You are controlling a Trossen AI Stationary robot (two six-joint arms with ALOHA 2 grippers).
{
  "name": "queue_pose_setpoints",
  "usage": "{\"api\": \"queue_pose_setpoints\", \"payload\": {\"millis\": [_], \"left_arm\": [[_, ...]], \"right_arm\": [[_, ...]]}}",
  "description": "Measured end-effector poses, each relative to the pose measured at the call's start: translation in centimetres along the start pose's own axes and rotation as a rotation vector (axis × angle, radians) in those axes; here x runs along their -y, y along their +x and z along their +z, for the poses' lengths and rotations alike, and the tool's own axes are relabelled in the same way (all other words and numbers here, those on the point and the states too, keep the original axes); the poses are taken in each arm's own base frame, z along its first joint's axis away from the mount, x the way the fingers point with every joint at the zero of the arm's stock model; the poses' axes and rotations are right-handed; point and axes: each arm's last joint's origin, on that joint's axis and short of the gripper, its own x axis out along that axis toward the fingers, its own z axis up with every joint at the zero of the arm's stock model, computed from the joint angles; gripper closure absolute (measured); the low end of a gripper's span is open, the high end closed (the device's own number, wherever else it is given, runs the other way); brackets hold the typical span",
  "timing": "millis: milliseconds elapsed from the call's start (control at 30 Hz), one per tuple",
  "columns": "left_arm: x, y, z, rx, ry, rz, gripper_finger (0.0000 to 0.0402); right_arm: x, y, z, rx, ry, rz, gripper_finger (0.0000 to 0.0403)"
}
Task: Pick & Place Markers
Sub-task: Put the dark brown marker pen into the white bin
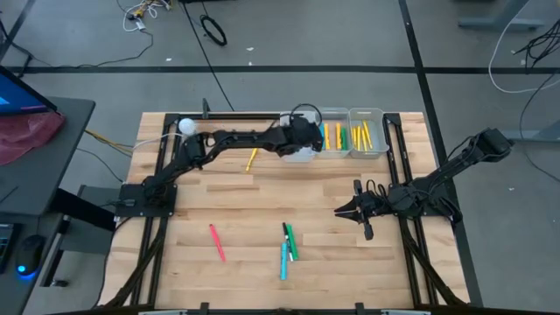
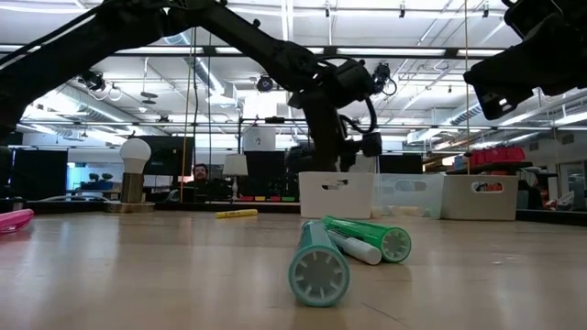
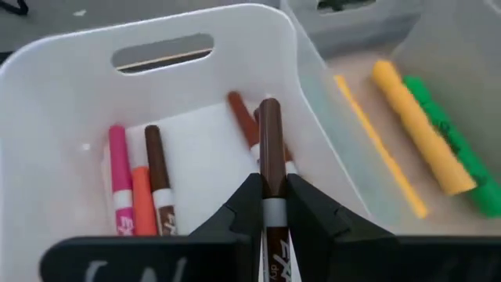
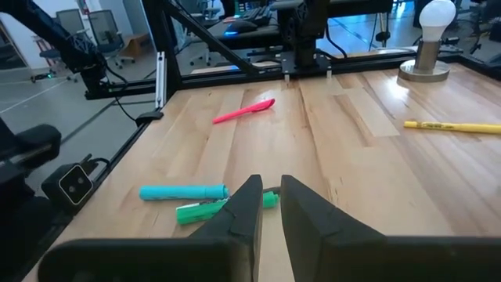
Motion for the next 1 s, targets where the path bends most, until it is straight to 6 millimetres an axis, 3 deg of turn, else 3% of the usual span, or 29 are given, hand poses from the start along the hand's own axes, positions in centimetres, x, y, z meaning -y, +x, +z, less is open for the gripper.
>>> {"api": "queue_pose_setpoints", "payload": {"millis": [533, 1000], "left_arm": [[-0.1, 1.8, -2.0, -0.011, -0.02, 0.052, 0.0345], [-0.4, 2.2, -2.1, -0.005, -0.002, 0.077, 0.0344]], "right_arm": [[0.0, 0.0, 0.0, -0.005, 0.016, -0.001, 0.0353], [0.0, 0.0, -0.1, -0.007, 0.015, -0.001, 0.0353]]}}
